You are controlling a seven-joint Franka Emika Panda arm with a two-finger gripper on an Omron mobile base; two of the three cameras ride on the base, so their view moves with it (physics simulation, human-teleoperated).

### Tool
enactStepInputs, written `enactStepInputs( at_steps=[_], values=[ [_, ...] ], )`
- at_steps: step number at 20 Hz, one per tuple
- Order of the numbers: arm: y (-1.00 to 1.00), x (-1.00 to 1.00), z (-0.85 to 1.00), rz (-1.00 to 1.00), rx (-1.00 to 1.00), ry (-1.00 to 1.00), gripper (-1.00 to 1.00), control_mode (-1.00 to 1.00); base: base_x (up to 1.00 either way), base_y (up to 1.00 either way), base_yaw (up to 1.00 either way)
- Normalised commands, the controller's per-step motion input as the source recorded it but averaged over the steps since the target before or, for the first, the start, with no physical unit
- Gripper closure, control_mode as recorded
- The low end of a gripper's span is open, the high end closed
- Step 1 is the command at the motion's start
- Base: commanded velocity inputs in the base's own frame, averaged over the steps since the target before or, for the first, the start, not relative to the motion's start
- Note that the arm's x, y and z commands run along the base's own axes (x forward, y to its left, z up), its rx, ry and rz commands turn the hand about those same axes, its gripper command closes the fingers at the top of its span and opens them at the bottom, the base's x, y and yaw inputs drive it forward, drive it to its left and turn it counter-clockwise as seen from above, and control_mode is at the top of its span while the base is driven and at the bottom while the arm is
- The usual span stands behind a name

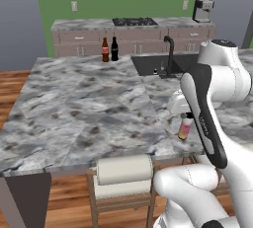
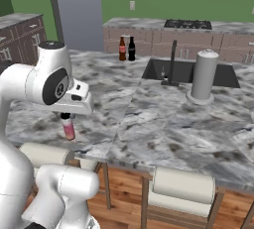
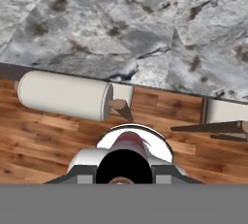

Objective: Place the large bottle from the dining counter next to the other large bottle outside the sink, and place the small bottle from the dining counter next to the other small bottle inside the sink.

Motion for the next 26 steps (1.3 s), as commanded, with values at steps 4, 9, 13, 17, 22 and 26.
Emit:
enactStepInputs(
  at_steps=[4, 9, 13, 17, 22, 26],
  values=[
    [0.0, 0.0, 0.0, 0.0, 0.0, 0.0, 1.0, -1.0, 0.0, 0.0, 0.0],
    [0.0, 0.0, 0.0, 0.0, 0.0, 0.0, 1.0, 1.0, 0.0, 0.0, 0.0],
    [0.0, 0.0, 0.0, 0.0, 0.0, 0.0, 1.0, 1.0, -0.39, 0.49, -0.01],
    [0.0, 0.0, 0.0, 0.0, 0.0, 0.0, 1.0, 1.0, -0.17, 1.0, -0.18],
    [0.0, 0.0, 0.0, 0.0, 0.0, 0.0, 1.0, 1.0, 0.0, 1.0, -0.24],
    [0.0, 0.0, 0.0, 0.0, 0.0, 0.0, 1.0, 1.0, 0.0, 1.0, -0.23]
  ],
)
